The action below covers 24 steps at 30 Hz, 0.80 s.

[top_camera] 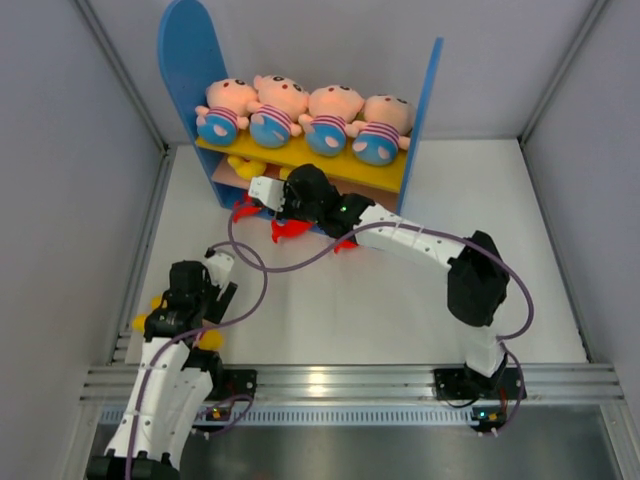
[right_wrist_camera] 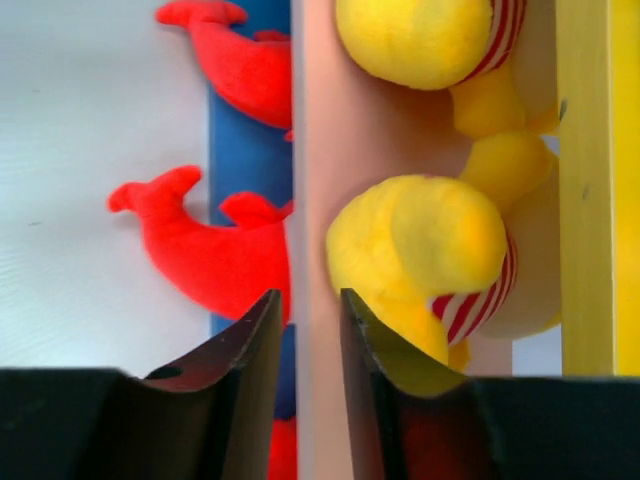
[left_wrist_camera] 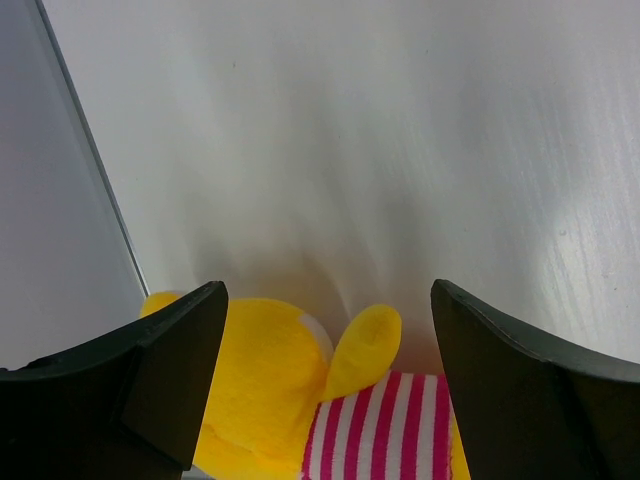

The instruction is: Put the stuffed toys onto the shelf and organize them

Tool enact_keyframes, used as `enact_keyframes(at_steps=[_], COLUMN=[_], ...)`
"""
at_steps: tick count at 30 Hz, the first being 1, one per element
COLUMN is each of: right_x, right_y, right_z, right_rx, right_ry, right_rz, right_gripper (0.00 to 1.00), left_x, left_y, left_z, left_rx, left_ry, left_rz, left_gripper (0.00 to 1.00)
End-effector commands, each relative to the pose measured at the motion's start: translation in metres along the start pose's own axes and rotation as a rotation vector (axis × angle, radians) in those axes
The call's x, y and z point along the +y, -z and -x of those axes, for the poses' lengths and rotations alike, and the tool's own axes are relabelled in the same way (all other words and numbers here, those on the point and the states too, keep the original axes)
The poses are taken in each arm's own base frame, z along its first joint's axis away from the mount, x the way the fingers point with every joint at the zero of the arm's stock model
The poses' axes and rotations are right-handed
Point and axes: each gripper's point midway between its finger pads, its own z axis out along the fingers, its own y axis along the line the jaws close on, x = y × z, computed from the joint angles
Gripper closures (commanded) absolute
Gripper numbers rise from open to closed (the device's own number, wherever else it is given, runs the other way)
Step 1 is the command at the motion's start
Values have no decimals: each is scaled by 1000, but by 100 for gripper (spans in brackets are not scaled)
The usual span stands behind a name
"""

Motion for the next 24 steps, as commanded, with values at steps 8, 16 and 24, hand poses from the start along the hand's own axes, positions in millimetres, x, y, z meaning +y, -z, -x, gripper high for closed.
enact_keyframes(at_steps=[8,16,24], right_x=[-20,17,44], right_y=[118,133,130], right_z=[79,66,59], right_rx=[-231,-201,-190], right_ry=[-186,-244,-284], right_rz=[-95,-22,28], right_gripper=[56,43,31], left_x=[31,67,47], left_y=[33,45,51], left_z=[37,-4,-101], left_rx=[167,301,462], left_ry=[16,143,279], left_rz=[-56,-204,-346], left_gripper=[10,10,8])
